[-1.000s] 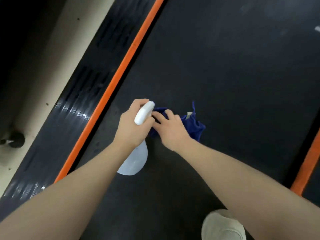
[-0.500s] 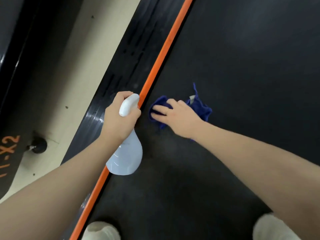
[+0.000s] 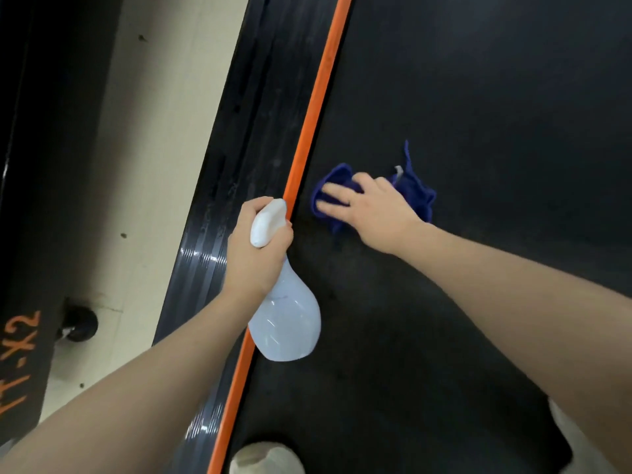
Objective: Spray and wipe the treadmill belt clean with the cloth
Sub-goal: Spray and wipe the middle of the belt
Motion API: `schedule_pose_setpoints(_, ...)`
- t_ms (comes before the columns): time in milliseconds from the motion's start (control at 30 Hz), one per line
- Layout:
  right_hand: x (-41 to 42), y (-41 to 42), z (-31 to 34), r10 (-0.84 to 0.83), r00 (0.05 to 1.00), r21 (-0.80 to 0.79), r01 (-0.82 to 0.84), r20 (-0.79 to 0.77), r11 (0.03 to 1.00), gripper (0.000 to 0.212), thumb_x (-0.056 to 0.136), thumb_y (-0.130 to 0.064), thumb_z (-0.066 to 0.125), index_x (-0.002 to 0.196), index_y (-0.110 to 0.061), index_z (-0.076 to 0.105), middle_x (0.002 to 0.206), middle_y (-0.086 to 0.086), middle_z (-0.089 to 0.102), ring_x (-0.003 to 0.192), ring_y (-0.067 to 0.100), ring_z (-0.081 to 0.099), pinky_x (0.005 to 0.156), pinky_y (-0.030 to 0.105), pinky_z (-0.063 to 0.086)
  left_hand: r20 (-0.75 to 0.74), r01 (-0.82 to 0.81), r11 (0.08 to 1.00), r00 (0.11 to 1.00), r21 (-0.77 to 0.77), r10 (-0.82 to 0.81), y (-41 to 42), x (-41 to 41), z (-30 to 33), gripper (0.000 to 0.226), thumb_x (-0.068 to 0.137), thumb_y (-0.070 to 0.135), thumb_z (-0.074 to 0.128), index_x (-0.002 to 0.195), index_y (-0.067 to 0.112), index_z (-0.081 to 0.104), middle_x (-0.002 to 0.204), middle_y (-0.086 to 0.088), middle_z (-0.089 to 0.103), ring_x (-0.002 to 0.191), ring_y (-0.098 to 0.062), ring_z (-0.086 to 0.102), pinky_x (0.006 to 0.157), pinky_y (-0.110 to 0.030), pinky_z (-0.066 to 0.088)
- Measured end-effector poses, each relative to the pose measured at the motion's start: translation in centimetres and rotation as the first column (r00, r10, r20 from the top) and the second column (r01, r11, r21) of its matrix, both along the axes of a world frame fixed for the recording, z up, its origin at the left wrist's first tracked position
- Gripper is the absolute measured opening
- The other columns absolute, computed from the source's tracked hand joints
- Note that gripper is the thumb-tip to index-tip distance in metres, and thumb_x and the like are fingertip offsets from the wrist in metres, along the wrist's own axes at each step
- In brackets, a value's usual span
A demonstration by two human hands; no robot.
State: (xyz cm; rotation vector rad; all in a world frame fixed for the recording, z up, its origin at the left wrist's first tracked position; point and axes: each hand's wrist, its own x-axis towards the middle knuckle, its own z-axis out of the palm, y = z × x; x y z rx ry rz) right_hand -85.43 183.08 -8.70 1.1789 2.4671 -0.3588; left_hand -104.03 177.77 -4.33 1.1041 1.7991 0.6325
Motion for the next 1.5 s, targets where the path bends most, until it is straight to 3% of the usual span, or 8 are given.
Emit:
schedule_pose_setpoints(100,-2.2,-2.7,-0.2,-0.309,0.950,0.017,0.310,-0.054,0.951,0.060,0.095,-0.015,0.039,0.149,-0.030,0.016,0.158,-0.003,0.009,0.131,0.037,0.024,0.095,0.042,0.031,0.027,0.026,1.000,0.999,0.013,-0.027,-0.3,-0.4,-0.2,0.034,0.086,0.020,0.063,0.117,0.023,0.052,0.100,0.016,0.056,0.087,0.011,0.055,0.065,-0.009,0.044)
schedule_pose_setpoints(300,0.0,-8.2,1.4,-0.197,0.980,-0.209,0.190,-0.017,0.959,0.067,0.094,-0.007,0.038,0.148,-0.037,0.011,0.158,-0.009,-0.003,0.134,0.031,0.015,0.100,0.037,0.027,0.082,0.025,1.000,0.996,-0.004,-0.025,-0.4,-0.2,-0.7,0.033,0.087,0.017,0.063,0.119,0.020,0.054,0.108,0.004,0.060,0.097,-0.010,0.058,0.071,-0.019,0.043)
schedule_pose_setpoints(533,5.8,-12.7,5.9,-0.673,0.736,-0.209,0.671,0.069,0.712,0.060,0.095,-0.007,0.036,0.146,-0.036,0.023,0.156,-0.011,0.012,0.132,0.029,0.017,0.099,0.035,0.021,0.105,0.160,0.984,0.983,-0.076,-0.152,-2.4,1.9,1.1,0.031,0.090,0.012,0.059,0.119,0.023,0.052,0.095,0.019,0.054,0.083,0.007,0.054,0.062,-0.004,0.041)
schedule_pose_setpoints(833,8.0,-7.7,6.1,-0.593,0.805,-0.122,0.589,-0.003,0.799,0.058,0.094,-0.009,0.037,0.146,-0.033,0.025,0.155,-0.009,0.016,0.128,0.030,0.023,0.097,0.035,0.025,0.124,0.196,0.961,0.977,-0.197,-0.174,-3.4,6.3,0.3,0.013,0.084,0.025,0.061,0.096,0.028,0.055,0.083,0.005,0.062,0.074,-0.016,0.060,0.064,-0.036,0.050)
schedule_pose_setpoints(1000,8.1,-6.9,4.1,-0.713,0.670,-0.094,0.712,-0.209,0.696,0.058,0.091,-0.002,0.039,0.143,-0.028,0.035,0.152,-0.008,0.026,0.123,0.031,0.029,0.101,0.036,0.028,0.234,0.366,0.909,0.918,-0.199,-0.319,-4.9,9.5,0.6,0.020,0.086,0.017,0.062,0.104,0.023,0.056,0.089,0.006,0.059,0.075,-0.006,0.055,0.056,-0.012,0.042)
schedule_pose_setpoints(1133,8.8,-6.9,2.6,-0.813,0.507,-0.158,0.812,-0.287,0.562,0.059,0.091,0.001,0.037,0.143,-0.027,0.037,0.151,-0.008,0.028,0.123,0.029,0.028,0.101,0.035,0.026,0.173,0.041,0.978,0.985,-0.204,-0.005,-5.4,8.1,0.8,0.025,0.090,0.016,0.057,0.113,0.025,0.049,0.091,0.012,0.053,0.079,-0.003,0.054,0.062,-0.015,0.039)
schedule_pose_setpoints(1233,7.5,-6.8,1.7,-0.784,0.547,-0.199,0.767,-0.293,0.609,0.060,0.091,0.001,0.037,0.144,-0.028,0.034,0.151,-0.010,0.026,0.125,0.029,0.027,0.101,0.039,0.028,0.126,-0.177,0.972,0.972,-0.155,0.197,-6.0,5.2,0.5,0.016,0.088,0.016,0.056,0.103,0.020,0.056,0.084,0.005,0.056,0.077,-0.013,0.056,0.064,-0.022,0.044)
schedule_pose_setpoints(1500,-0.5,-2.7,-0.6,-0.618,0.733,-0.124,0.611,-0.284,0.782,0.053,0.094,-0.006,0.040,0.145,-0.019,0.031,0.152,-0.004,0.027,0.125,0.034,0.030,0.098,0.042,0.032,-0.046,-0.054,0.996,0.998,-0.077,0.050,-6.0,0.5,1.5,0.024,0.091,0.014,0.057,0.110,0.028,0.051,0.088,0.019,0.054,0.073,0.018,0.052,0.056,0.002,0.037)
